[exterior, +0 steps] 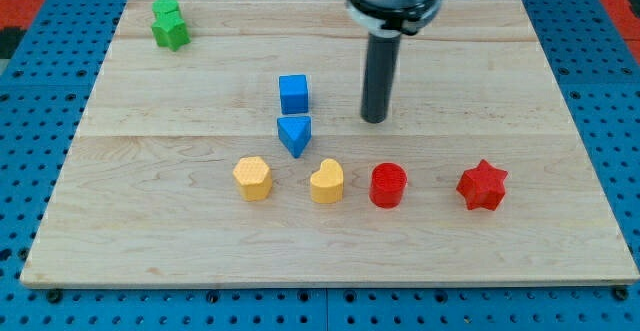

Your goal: Push the triangle at the left bottom of the board

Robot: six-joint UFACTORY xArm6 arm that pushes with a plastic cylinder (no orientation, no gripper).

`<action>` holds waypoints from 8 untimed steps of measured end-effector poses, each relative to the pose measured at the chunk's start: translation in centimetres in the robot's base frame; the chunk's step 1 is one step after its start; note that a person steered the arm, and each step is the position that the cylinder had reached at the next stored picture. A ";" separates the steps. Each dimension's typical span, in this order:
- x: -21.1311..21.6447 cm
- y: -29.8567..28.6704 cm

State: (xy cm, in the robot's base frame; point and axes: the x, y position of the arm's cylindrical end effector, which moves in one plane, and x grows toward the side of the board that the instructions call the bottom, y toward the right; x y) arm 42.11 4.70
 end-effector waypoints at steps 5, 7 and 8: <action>0.9 -13.8; 0.2 -18.9; 0.2 -21.4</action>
State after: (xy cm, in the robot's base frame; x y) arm 42.28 -16.65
